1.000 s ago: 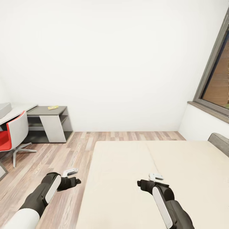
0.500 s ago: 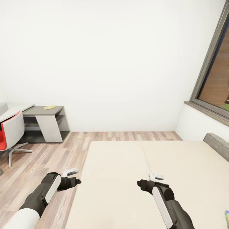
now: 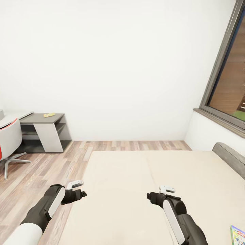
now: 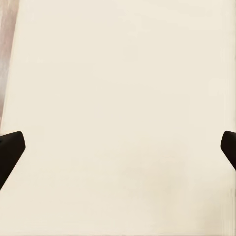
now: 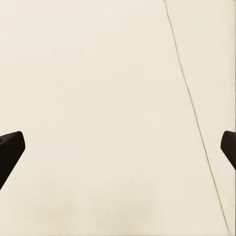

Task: Put all the toys in the child's room - the three board games (two on the bed and one on the table), the two jigsaw puzzles on the table, and the tennis ball on the table - inside the toy box on the table in the child's room.

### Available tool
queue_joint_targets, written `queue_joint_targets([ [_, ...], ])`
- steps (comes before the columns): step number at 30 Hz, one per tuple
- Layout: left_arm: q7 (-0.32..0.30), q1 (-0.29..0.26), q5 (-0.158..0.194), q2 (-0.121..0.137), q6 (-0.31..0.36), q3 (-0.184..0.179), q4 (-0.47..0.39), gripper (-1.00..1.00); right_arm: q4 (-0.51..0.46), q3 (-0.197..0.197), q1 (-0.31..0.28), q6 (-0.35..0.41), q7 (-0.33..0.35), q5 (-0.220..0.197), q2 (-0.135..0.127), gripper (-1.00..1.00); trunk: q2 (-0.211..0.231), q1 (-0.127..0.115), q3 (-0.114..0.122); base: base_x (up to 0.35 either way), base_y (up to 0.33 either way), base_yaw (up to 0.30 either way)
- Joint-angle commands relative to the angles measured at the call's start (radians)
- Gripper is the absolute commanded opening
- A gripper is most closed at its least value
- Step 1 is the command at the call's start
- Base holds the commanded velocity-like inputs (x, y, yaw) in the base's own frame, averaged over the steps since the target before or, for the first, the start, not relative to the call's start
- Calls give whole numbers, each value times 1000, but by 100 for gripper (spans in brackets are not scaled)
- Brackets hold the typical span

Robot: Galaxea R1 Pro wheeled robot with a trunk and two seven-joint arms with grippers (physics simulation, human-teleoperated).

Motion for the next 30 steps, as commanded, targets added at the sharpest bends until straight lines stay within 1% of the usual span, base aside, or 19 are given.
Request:
queue_joint_targets([
  [1, 1, -1, 1, 1, 4, -1, -1, 100, -1, 1, -1, 2, -10, -10, 0, 100, -2, 1, -2, 0, -220, 0],
  [30, 1, -1, 2, 1, 4, -1, -1, 100, 1, 1, -1, 2, -10, -10, 0, 100, -2, 1, -2, 0, -220, 0],
])
